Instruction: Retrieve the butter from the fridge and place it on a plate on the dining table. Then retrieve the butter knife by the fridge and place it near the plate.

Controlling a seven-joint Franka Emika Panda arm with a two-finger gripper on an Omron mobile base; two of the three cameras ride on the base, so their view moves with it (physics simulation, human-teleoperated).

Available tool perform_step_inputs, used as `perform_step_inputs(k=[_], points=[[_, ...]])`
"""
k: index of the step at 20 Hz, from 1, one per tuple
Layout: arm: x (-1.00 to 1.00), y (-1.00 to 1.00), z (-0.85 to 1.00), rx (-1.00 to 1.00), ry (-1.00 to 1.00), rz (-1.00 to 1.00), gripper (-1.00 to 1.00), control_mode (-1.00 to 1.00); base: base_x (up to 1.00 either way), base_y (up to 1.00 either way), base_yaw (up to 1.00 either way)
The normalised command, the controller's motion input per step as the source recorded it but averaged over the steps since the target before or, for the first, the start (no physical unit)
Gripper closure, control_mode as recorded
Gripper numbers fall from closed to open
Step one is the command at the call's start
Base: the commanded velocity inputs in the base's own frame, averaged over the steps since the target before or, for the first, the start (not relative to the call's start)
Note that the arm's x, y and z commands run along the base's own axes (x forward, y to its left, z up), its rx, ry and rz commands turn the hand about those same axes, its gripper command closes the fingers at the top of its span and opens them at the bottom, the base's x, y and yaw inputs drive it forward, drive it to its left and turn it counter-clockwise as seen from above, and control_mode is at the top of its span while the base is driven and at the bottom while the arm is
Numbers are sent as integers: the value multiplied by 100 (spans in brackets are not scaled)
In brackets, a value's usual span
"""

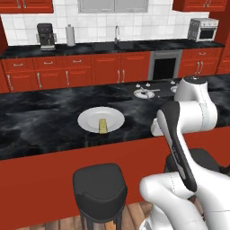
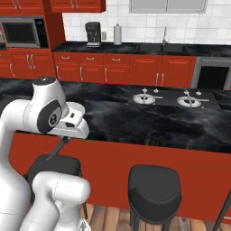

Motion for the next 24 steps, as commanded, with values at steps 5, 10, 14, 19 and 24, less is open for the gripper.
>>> perform_step_inputs(k=[5, 10, 14, 19, 24], points=[[32, 0, 22, -3, -5, 4, 100, -100, 0, 0, 0], [78, 0, 19, -2, 3, 3, 100, -100, 0, 0, 0], [90, 0, 1, 0, 6, 0, 100, -100, 0, 0, 0], [79, 0, 0, 0, -2, 0, 100, -100, 0, 0, 0], [70, 0, -5, 0, -1, -2, 100, -100, 0, 0, 0]])
